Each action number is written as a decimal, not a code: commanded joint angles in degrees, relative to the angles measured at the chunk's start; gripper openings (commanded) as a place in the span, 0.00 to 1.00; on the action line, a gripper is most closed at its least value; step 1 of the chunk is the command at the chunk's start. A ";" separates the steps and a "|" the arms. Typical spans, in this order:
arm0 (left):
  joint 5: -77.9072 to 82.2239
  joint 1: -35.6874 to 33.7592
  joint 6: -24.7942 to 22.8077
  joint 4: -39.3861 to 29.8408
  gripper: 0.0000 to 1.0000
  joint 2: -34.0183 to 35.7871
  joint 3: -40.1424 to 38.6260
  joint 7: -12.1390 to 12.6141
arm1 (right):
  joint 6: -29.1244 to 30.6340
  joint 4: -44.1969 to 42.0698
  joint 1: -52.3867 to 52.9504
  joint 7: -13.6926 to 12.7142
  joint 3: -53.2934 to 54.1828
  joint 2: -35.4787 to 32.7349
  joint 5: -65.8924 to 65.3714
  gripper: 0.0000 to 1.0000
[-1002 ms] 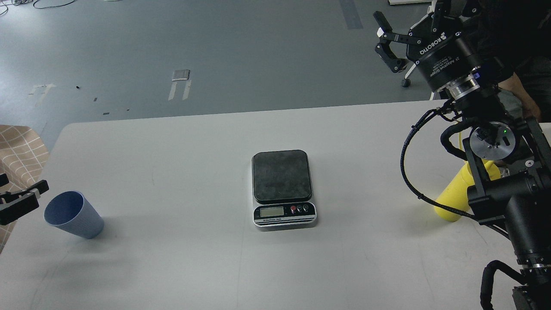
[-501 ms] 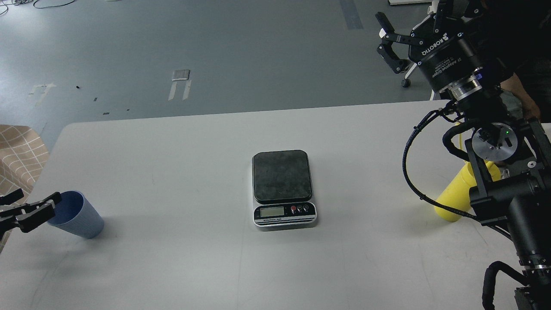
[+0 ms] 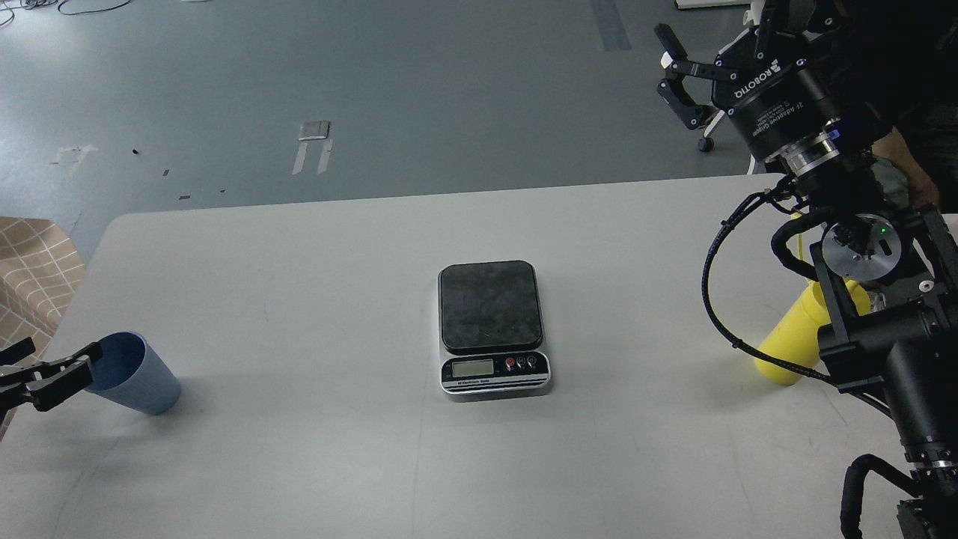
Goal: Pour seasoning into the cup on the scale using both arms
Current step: 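Close the left gripper on the blue cup, then lift the blue cup with the left gripper and carry it over the scale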
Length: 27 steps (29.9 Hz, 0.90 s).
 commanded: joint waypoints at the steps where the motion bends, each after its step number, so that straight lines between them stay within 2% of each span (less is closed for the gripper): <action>1: 0.06 0.01 -0.01 -0.01 0.99 -0.13 -0.07 0.00 | 0.00 -0.03 0.00 0.00 0.00 -0.01 -0.03 1.00; 10: 0.07 1.50 -0.01 -2.30 0.98 -0.30 0.02 0.00 | 0.00 -0.03 0.09 0.00 0.09 -0.09 -0.20 1.00; 13: 0.07 1.33 -0.01 -2.30 0.94 -1.62 0.02 0.00 | 0.00 0.06 0.09 0.00 0.09 -0.09 -0.20 1.00; 14: -0.02 1.33 -0.18 -2.30 0.84 -1.79 -0.07 0.00 | 0.00 -0.03 0.00 0.00 0.09 -0.09 -0.29 1.00; 16: 0.06 1.33 -0.27 -2.30 0.71 -1.80 0.02 0.00 | 0.00 -0.03 0.00 0.00 0.09 -0.18 -0.29 1.00; 18: -0.02 1.33 -0.27 -2.30 0.63 -1.88 -0.07 0.00 | 0.00 -0.03 0.00 0.00 0.00 -0.36 -0.29 1.00; 21: -0.11 1.41 -0.18 -2.21 0.47 -1.88 0.02 0.00 | 0.00 -0.03 0.00 0.00 0.00 -0.36 -0.29 1.00; 22: -0.11 1.41 -0.01 -2.12 0.35 -1.97 -0.07 0.00 | 0.00 -0.03 0.00 0.00 -0.09 -0.36 -0.29 1.00; 25: 0.06 1.41 -0.01 -1.77 0.11 -1.89 0.10 0.00 | 0.00 -0.03 -0.09 0.00 -0.18 -0.36 -0.29 1.00; 27: 0.15 1.41 -0.01 -1.77 0.09 -1.80 0.11 0.00 | 0.00 -0.03 -0.17 0.00 -0.18 -0.36 -0.29 1.00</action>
